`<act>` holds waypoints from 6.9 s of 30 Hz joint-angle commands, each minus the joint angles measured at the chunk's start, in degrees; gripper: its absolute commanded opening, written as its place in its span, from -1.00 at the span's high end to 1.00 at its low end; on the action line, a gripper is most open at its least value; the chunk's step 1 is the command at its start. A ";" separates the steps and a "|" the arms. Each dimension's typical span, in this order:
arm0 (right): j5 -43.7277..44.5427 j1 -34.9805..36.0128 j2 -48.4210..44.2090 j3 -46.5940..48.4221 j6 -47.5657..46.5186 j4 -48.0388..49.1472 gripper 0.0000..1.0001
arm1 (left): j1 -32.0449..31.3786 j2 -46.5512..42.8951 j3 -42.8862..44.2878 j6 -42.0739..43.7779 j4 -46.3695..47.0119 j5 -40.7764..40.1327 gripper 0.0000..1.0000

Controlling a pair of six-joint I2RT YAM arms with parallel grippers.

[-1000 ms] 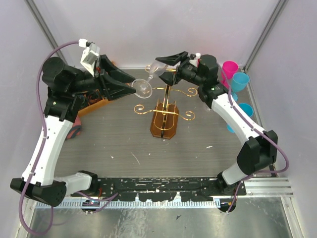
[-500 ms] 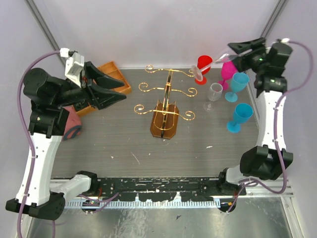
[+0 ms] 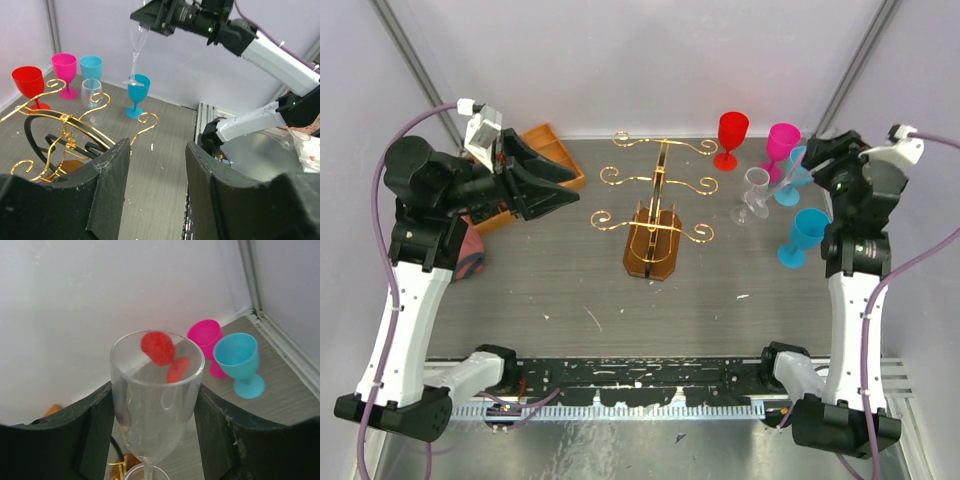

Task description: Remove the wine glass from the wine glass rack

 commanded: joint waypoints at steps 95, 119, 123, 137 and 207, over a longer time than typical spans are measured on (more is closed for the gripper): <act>17.50 32.64 19.87 20.08 -26.88 -7.78 -1.00 | 8.27 18.36 18.13 -1.42 -46.59 -49.70 -0.96; 7.49 25.24 25.62 25.69 -20.66 -12.37 -1.00 | 8.27 17.22 16.15 0.09 -45.39 -53.50 -0.96; 7.12 25.25 25.45 25.70 -20.54 -12.32 -1.00 | 8.28 16.56 15.67 -0.46 -44.68 -51.78 -0.96; 8.58 25.26 25.50 25.39 -20.87 -12.95 -1.00 | 8.27 15.47 15.01 -0.02 -44.26 -49.03 -0.96; 5.46 25.23 23.26 23.03 -19.54 -13.33 -1.00 | 8.25 16.44 18.43 0.34 -48.40 -50.96 -0.96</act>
